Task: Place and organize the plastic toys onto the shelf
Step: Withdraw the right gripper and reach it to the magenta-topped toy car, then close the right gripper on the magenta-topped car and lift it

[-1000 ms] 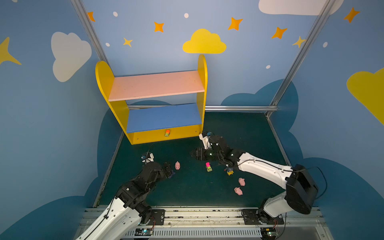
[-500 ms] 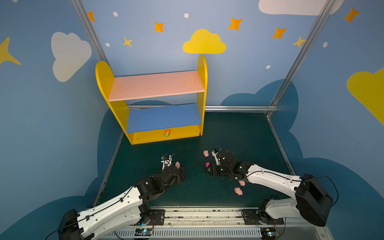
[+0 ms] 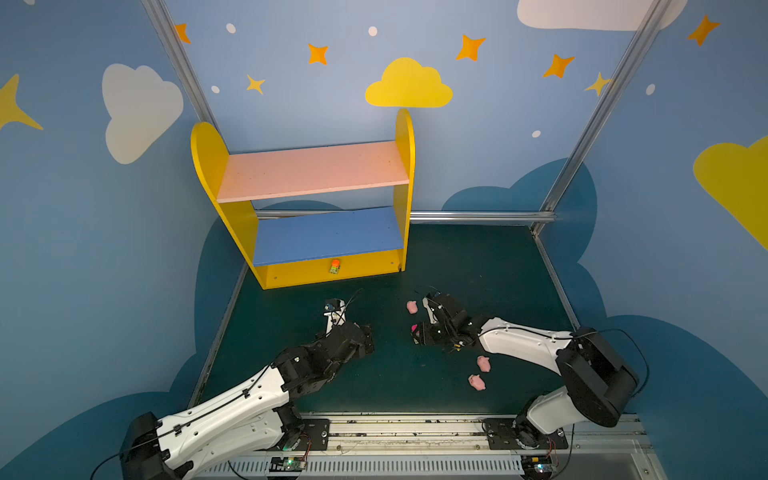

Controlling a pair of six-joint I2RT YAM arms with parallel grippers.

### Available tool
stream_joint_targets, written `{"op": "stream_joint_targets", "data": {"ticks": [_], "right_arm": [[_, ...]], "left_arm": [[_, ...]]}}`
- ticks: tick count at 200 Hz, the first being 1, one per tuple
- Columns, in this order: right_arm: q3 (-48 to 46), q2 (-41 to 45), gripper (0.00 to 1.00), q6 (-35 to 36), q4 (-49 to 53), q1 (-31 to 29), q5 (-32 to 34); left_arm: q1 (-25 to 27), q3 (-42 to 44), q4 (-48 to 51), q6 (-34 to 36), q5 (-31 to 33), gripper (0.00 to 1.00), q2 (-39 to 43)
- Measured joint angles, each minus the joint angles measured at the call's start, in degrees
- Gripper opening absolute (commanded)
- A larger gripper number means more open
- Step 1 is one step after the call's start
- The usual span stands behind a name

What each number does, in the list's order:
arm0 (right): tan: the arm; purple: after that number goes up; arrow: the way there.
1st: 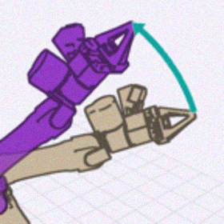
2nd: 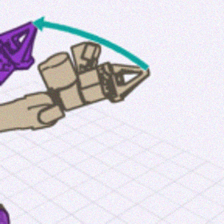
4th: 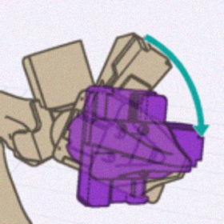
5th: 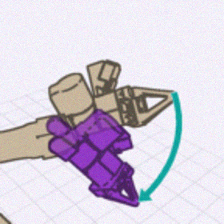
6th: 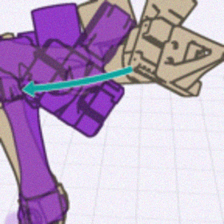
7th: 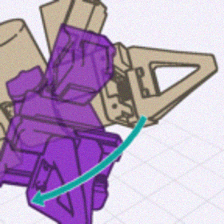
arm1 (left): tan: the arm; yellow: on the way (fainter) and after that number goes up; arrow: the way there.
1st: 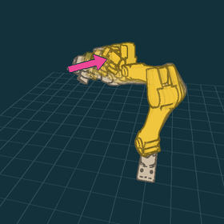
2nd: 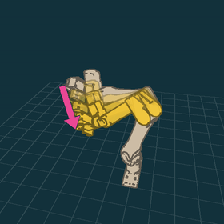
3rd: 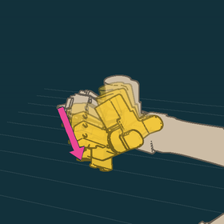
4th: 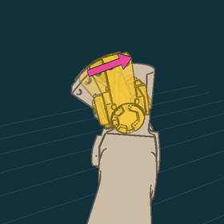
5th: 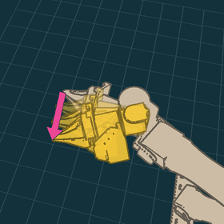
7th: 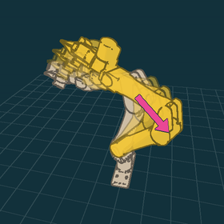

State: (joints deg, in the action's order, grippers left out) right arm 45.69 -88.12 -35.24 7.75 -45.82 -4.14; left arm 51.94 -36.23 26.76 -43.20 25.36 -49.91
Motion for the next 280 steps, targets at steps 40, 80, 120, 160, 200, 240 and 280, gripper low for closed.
{"op": "stream_joint_targets", "data": {"ticks": [40, 80, 120, 160, 200, 240, 280], "right_arm": [[3.2, -2.8, 0.46, 1.0, 0.3, 0.0, 0.0], [4.6, -5.2, 0.45, 1.0, 1.8, 0.0, 0.1], [5.7, -5.8, 0.41, 1.3, 4.0, 0.0, 0.3], [6.7, -6.7, 0.37, 1.4, 5.5, 0.0, 0.5], [6.8, -7.2, 0.35, 1.2, 6.7, 0.0, 0.7], [6.8, -7.5, 0.32, 0.6, 6.8, 0.0, 0.7], [6.9, -7.5, 0.34, -0.3, 6.9, -0.2, 0.7]], "left_arm": [[-2.7, 0.0, 0.0, 1.2, -0.6, 1.00, 0.3], [-5.1, 0.1, 0.0, 1.9, -1.7, 1.00, 2.9], [-6.6, 0.7, 0.2, 2.3, -2.4, 1.00, 4.9], [-7.2, 1.4, 0.3, 2.3, -3.0, 1.00, 5.3], [-7.4, 1.4, 0.4, 2.3, -3.1, 1.00, 5.9], [-7.6, 1.6, 0.5, 2.3, -3.1, 1.00, 6.8], [-7.6, 1.7, 1.0, 2.3, -3.0, 1.00, 7.8]]}}
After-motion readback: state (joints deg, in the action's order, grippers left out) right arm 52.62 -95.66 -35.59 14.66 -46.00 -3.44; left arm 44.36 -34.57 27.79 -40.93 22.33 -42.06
